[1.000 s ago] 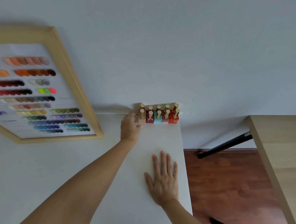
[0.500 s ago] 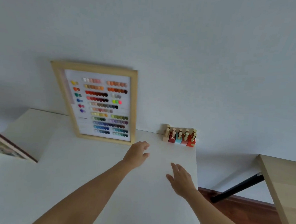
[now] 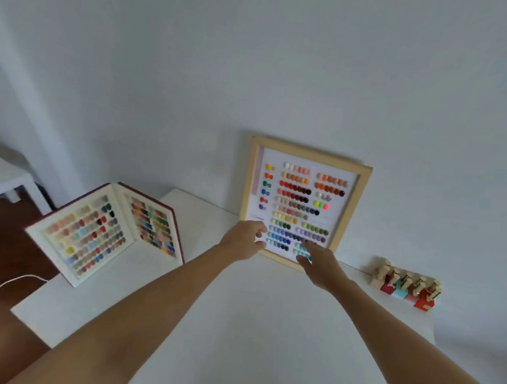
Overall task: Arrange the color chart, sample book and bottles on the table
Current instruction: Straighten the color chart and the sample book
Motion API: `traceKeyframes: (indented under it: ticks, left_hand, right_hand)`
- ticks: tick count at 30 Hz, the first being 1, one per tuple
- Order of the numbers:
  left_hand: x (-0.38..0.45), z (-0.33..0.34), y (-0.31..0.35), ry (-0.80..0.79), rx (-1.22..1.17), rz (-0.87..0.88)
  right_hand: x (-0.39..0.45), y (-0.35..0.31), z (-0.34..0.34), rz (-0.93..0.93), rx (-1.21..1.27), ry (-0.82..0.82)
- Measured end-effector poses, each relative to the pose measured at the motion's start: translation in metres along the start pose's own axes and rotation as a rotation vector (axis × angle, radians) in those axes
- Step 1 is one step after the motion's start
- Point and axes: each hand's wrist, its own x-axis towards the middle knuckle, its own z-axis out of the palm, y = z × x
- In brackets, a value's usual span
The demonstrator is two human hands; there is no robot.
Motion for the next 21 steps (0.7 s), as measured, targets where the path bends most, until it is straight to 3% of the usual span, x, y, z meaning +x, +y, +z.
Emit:
traceKeyframes:
  ticks: [13, 21]
  left_hand:
    - [-0.034, -0.203, -0.192, 0.286, 0.071, -0.154]
    - [-0.06, -0.254, -0.271, 0.275, 0.268, -0.271]
  right_hand:
    - [0.1, -0.233, 0.068, -0.278, 0.09, -0.011]
    - [0.126, -0.31, 0.102, -0.304, 0.104, -0.144]
